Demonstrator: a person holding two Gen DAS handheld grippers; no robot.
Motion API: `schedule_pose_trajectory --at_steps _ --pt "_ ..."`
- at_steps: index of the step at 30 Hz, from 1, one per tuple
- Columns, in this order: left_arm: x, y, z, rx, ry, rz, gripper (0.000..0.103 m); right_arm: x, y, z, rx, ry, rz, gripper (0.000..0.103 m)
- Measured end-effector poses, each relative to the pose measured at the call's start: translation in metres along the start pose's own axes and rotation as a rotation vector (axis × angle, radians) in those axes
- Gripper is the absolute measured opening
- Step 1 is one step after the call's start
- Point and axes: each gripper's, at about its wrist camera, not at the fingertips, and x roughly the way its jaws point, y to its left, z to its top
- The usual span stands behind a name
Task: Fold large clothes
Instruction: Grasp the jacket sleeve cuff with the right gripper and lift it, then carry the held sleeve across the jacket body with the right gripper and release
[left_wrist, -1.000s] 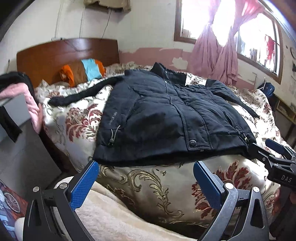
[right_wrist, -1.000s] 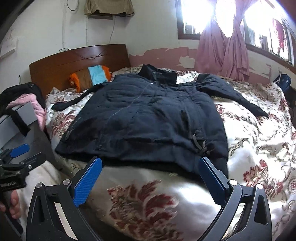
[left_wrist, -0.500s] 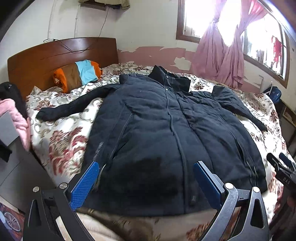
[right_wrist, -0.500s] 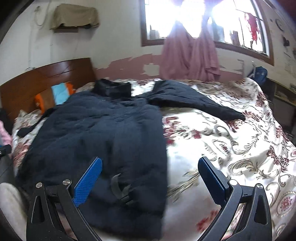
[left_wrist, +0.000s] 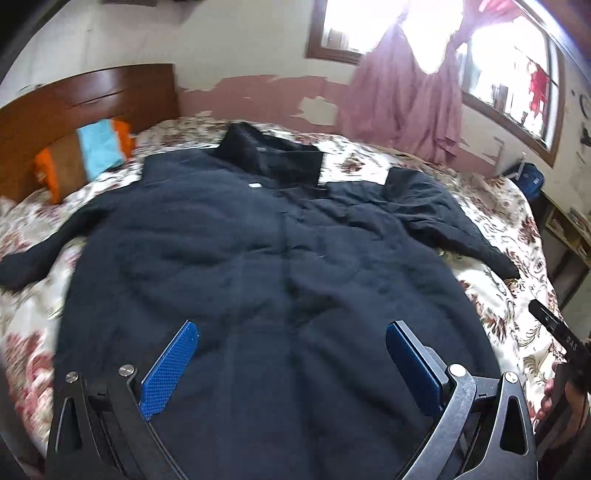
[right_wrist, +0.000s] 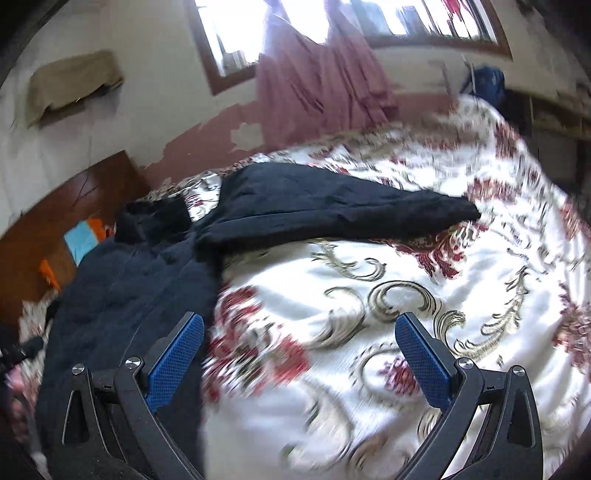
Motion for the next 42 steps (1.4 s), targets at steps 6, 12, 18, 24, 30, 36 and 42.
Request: schedule_pose_trajectory --at_steps 6,12,18,24,30,36,42 --pt "0.051 -0.058 0.025 0.123 0.022 -0.080 0.103 0.047 -0.050 0.026 0.190 0.043 0.024 0.102" --pt "0.112 -0.095 0.061 0.104 0.038 -0.119 0.103 0.093 -0.096 0.046 0.405 0.010 0.009 0.099" --pt "0.152 -0.112 0.058 0.092 0.051 -0.087 0.103 0.115 -0.117 0.056 0.433 0.071 -0.103 0.079" --pt "0.182 -0.108 0.053 0.022 0.085 -0.174 0.103 0.146 -0.139 0.078 0.520 0.056 -0.025 0.079" --pt "0.211 -0.086 0.039 -0.088 0.164 -0.291 0.103 0.191 -0.160 0.072 0.788 0.116 0.038 0.041" --pt "0.218 -0.085 0.032 -0.093 0.176 -0.310 0.103 0.191 -0.132 0.105 0.714 0.085 -0.032 0.006" --pt "0.215 -0.072 0.032 -0.155 0.166 -0.376 0.103 0.133 -0.064 0.169 0.478 -0.070 -0.088 0.005"
